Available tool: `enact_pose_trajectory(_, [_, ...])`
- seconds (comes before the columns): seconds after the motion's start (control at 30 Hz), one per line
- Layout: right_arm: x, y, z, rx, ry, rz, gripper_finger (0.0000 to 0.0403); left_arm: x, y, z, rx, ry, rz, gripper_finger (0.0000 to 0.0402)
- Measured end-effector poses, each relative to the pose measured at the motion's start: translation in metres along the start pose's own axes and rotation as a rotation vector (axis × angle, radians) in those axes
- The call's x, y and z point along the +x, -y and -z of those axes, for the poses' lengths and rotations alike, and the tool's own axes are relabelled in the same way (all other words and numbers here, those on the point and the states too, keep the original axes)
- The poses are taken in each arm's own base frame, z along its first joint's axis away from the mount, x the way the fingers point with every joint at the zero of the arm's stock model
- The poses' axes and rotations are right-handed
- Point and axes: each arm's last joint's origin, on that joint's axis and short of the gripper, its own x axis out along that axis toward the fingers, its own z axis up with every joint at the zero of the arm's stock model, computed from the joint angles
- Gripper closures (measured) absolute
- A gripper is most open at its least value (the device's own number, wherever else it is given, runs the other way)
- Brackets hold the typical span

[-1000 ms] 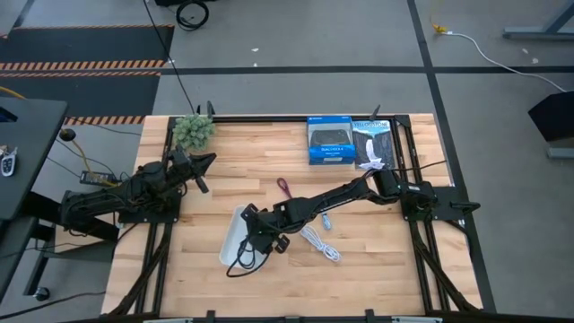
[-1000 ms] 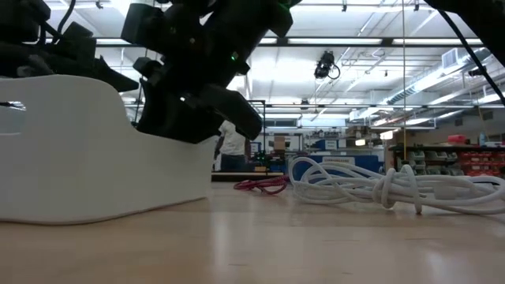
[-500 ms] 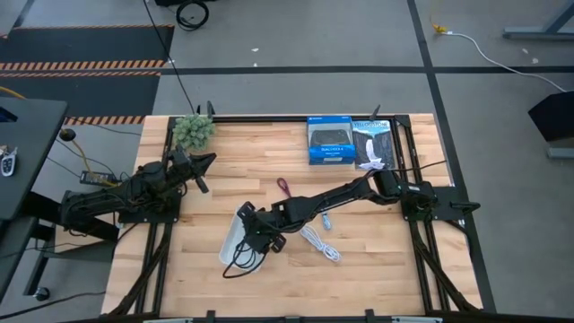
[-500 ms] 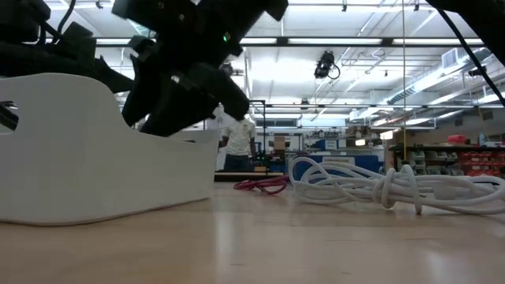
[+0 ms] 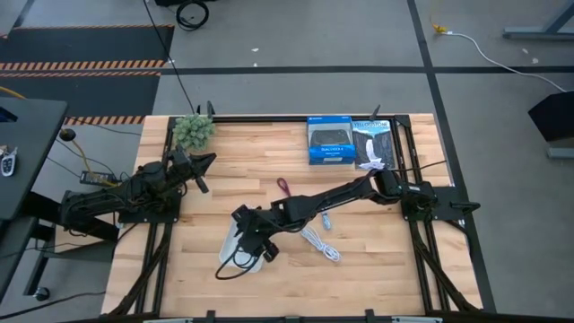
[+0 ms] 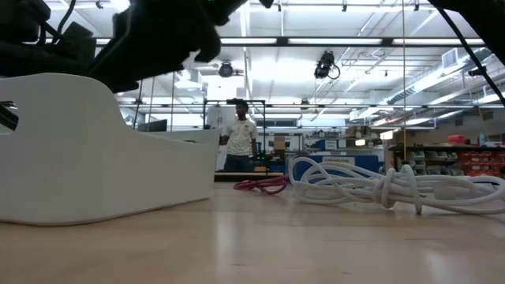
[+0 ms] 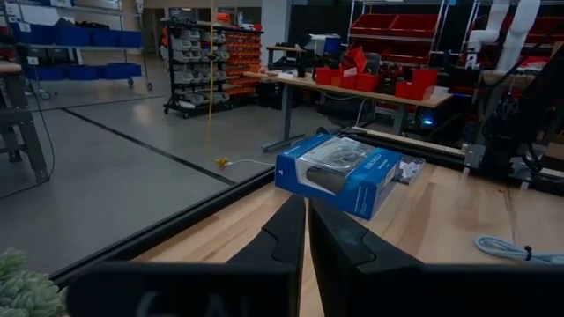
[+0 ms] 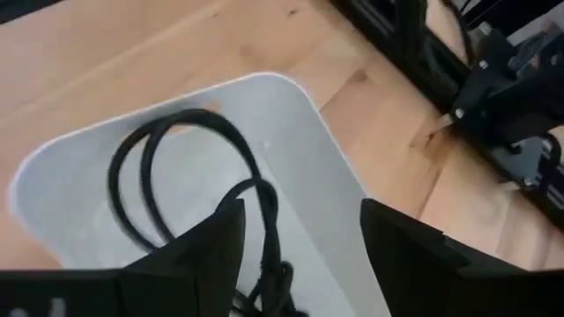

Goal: Pick and place USB-C Cables
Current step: Put the pink charger cable into the white bin

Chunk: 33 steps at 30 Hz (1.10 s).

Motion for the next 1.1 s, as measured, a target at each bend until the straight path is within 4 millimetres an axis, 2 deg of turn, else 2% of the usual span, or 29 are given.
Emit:
enact_pose_trajectory(0.13, [0.014, -0.008, 0.015, -0.002, 0.029, 0.021, 0.0178, 0.000, 0.000, 0.000, 0.000, 0.000, 0.000, 0.0377])
enact_pose_trajectory(0.27, [0.028, -0.019, 0.042, -0.017, -0.042, 0.043, 0.0183, 0.000, 0.000, 0.000, 0.000, 0.000, 0.000, 0.0377])
enact_pose_trajectory(0.37, [0.027, -0.018, 0.046, -0.052, -0.065, 0.047, 0.0187, 0.000, 0.000, 0.000, 0.000, 0.000, 0.000, 0.0377])
enact_pose_trajectory(0.47, [0.024, -0.014, 0.040, -0.067, -0.089, 0.080, 0.0191, 0.000, 0.000, 0.000, 0.000, 0.000, 0.000, 0.0377])
enact_pose_trajectory(0.53, [0.016, -0.010, 0.028, -0.074, -0.063, 0.108, 0.0192, 0.000, 0.000, 0.000, 0.000, 0.000, 0.000, 0.0377])
enact_pose_trajectory(0.67, [-0.013, 0.002, -0.001, -0.077, 0.018, 0.161, 0.0193, 0.000, 0.000, 0.000, 0.000, 0.000, 0.001, 0.0377])
enact_pose_trajectory(0.8, [-0.036, 0.009, -0.011, -0.027, 0.012, 0.192, 0.0194, 0.000, 0.000, 0.000, 0.000, 0.000, 0.001, 0.0377])
enact_pose_trajectory(0.93, [-0.065, 0.030, -0.009, 0.129, -0.022, 0.260, 0.0200, 0.000, 0.000, 0.000, 0.000, 0.000, 0.000, 0.0377])
enact_pose_trajectory(1.1, [-0.086, 0.059, 0.025, 0.413, -0.165, 0.263, 0.0203, 0.000, 0.000, 0.000, 0.000, 0.000, 0.000, 0.0377])
